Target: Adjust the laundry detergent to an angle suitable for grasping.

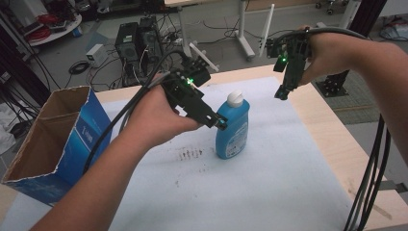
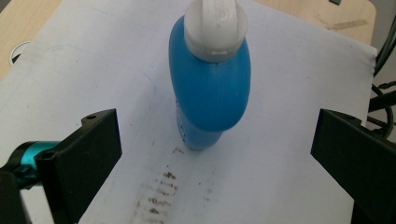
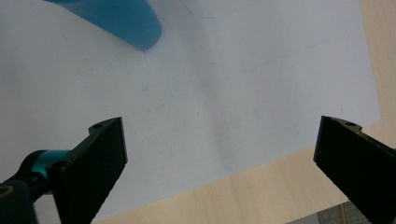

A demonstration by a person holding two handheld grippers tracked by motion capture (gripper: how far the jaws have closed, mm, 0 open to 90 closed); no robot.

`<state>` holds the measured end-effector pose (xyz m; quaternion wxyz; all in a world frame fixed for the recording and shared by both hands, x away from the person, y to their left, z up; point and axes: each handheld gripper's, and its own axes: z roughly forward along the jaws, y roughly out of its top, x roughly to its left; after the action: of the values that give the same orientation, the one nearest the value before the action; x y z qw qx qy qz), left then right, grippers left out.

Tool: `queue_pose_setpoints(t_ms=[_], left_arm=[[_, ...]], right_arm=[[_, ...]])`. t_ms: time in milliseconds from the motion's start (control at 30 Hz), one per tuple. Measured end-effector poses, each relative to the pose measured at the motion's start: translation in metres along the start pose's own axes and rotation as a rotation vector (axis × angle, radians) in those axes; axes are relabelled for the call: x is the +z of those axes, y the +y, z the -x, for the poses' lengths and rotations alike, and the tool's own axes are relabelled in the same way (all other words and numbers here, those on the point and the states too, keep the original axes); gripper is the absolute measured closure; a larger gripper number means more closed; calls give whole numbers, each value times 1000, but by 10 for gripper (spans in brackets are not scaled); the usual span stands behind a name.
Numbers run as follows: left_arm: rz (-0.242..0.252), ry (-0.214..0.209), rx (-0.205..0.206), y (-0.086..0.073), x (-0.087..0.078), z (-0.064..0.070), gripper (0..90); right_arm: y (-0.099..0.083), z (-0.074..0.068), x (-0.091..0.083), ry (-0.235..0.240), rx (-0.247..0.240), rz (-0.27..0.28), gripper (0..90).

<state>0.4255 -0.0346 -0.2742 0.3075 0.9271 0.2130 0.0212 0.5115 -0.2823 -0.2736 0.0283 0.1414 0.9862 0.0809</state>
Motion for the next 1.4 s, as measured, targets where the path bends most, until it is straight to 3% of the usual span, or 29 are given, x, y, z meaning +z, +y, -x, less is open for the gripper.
queue_pose_setpoints(t_ms=[467, 667, 967, 1400], left_arm=[[-5, 38, 3, 8, 33, 7, 17], [-10, 31, -6, 10, 46, 7, 17], [0, 25, -8, 13, 58, 7, 17], [15, 60, -23, 16, 74, 3, 21]], right_arm=[[5, -1, 1, 1, 4, -6, 19], [6, -1, 1, 0, -4, 1, 19], [3, 0, 1, -2, 3, 0, 19], [4, 1, 2, -1, 9, -1, 19]])
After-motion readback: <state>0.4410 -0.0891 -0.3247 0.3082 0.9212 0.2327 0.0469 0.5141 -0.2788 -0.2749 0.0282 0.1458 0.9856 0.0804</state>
